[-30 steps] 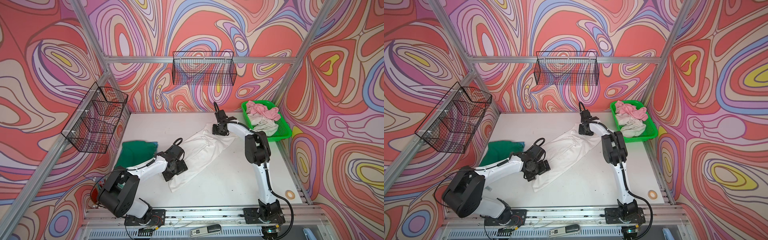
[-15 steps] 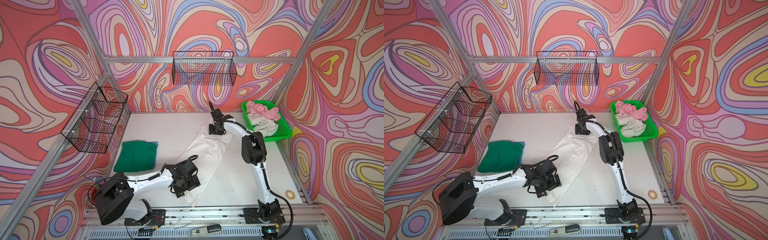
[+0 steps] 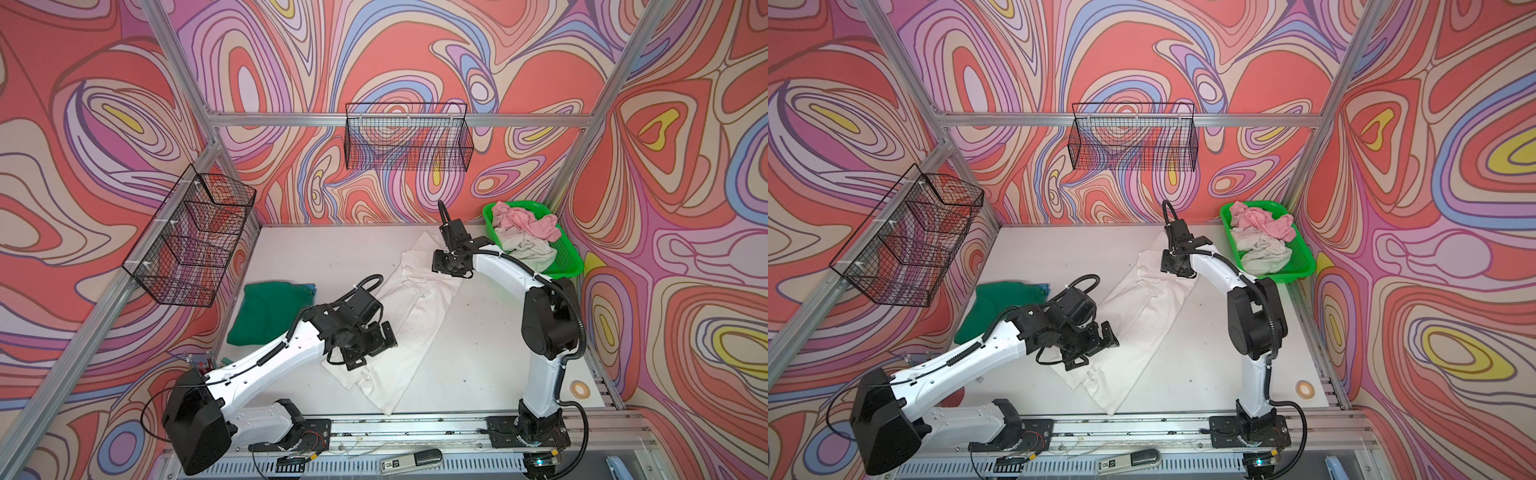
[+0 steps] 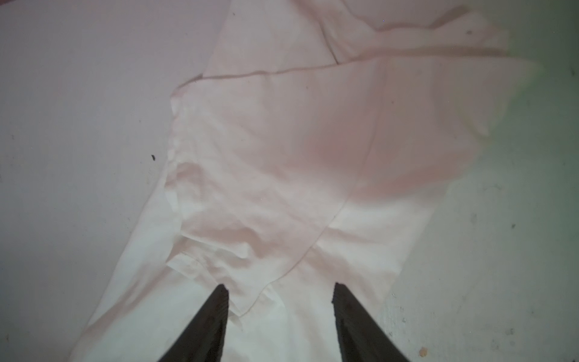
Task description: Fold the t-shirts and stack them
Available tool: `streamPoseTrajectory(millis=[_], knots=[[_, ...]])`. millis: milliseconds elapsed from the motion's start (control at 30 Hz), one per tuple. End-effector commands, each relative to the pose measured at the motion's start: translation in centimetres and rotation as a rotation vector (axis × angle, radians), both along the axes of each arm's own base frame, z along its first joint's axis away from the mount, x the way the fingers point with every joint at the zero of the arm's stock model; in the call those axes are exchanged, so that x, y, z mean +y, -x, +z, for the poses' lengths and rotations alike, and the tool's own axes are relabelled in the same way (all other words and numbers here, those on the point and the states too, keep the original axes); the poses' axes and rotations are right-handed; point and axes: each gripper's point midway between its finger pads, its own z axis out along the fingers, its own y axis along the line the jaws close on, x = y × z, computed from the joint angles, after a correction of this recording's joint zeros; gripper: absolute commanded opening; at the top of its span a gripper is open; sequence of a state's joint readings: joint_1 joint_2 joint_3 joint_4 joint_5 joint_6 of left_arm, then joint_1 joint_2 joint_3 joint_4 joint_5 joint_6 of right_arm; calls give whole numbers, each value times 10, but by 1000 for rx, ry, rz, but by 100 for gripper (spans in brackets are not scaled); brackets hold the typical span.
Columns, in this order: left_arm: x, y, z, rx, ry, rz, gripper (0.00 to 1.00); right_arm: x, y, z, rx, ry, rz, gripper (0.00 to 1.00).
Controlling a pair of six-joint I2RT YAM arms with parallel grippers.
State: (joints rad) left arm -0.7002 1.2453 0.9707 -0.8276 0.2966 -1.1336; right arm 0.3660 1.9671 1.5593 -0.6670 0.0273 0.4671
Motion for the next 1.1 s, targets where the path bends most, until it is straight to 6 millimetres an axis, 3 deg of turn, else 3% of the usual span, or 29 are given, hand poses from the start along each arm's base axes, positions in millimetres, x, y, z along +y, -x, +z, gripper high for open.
streamPoseTrajectory(millis=[0,167,433,567,733,1000,1067], knots=[[38,-4,-13,10,-112,-100,99,-2,12,-26,43,-15,-39,56],[68,-26,-44,49,-165,-92,99,-7,13,-50,75,13,-56,56],[69,-29,-97,127,-154,-100,97,-10,4,-78,118,75,-59,55],[65,-19,-115,196,-133,-93,94,-9,-2,-96,137,100,-41,55],[57,-1,-123,231,-135,-103,94,6,-22,-108,122,88,47,55],[13,43,-129,271,-78,-99,94,43,-60,-93,77,18,222,57],[7,49,-129,264,-73,-84,94,43,-66,-86,79,33,227,57]])
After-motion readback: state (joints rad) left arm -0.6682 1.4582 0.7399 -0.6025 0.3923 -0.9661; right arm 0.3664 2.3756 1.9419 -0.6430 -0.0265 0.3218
